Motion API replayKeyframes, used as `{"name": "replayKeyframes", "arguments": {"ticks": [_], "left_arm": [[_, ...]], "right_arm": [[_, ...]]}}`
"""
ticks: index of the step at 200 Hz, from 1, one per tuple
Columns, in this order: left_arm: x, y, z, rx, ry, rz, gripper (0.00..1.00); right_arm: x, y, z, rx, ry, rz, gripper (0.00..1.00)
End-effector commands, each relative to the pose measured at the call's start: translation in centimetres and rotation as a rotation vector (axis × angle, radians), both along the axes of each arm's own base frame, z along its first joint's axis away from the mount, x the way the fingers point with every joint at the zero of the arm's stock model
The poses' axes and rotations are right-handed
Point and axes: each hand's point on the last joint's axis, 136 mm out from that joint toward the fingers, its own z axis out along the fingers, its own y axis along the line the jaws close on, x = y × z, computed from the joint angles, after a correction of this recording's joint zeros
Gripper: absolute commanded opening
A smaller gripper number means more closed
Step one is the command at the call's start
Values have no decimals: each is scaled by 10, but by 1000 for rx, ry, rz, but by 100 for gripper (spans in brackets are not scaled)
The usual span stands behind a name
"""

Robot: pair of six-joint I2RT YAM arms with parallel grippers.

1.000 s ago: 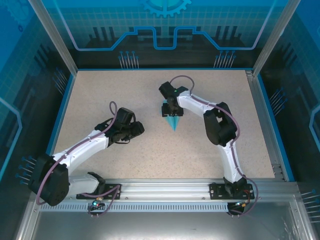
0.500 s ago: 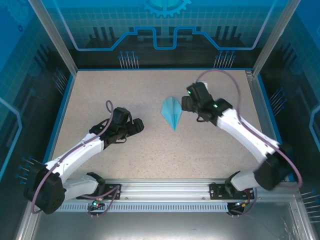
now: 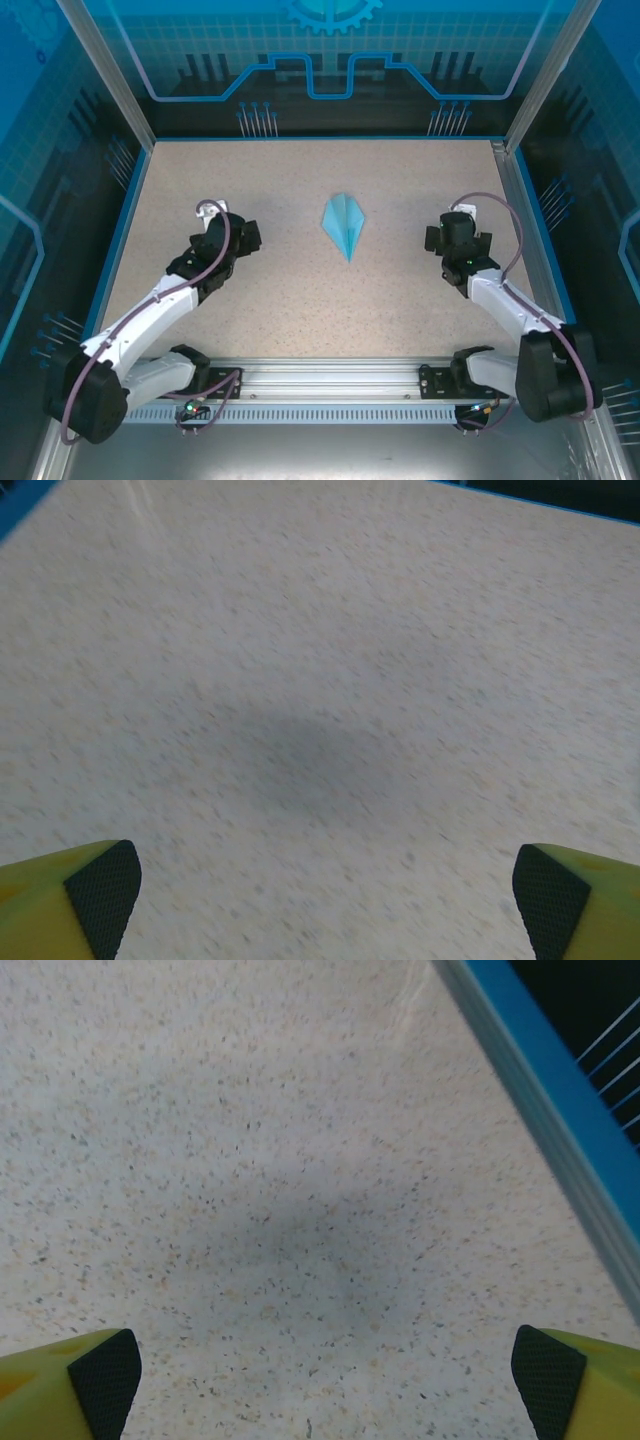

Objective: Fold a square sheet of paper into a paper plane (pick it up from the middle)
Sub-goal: Reset both arms

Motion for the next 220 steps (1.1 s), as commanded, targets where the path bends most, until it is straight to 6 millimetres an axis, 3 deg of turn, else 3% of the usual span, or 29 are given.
{"name": "replayKeyframes", "arguments": {"ticks": [1,47,86,104,129,168,193,220], "left_arm": [[19,27,5,128,-58,39,99],[44,49,-41,92,5,25,99],[63,39,-56,112,-92,-88,99],[65,36,-56,107,-118,-133,99],[62,39,-45,100,-240,-175,99],[60,27,-69,35,-272,-292,99],[69,46,-71,15,-230,-189,99],[69,47,-72,58,-218,-161,99]], "right_arm": [[33,18,12,33,-135,126,99],[59,32,2,4,-207,243,97],[55,58,-12,64,-274,440,97],[51,56,-15,67,-299,443,98],[59,59,-18,73,-255,460,97],[59,58,-19,77,-252,453,99],[60,57,-19,83,-249,447,99],[60,53,-19,78,-252,422,99]]}}
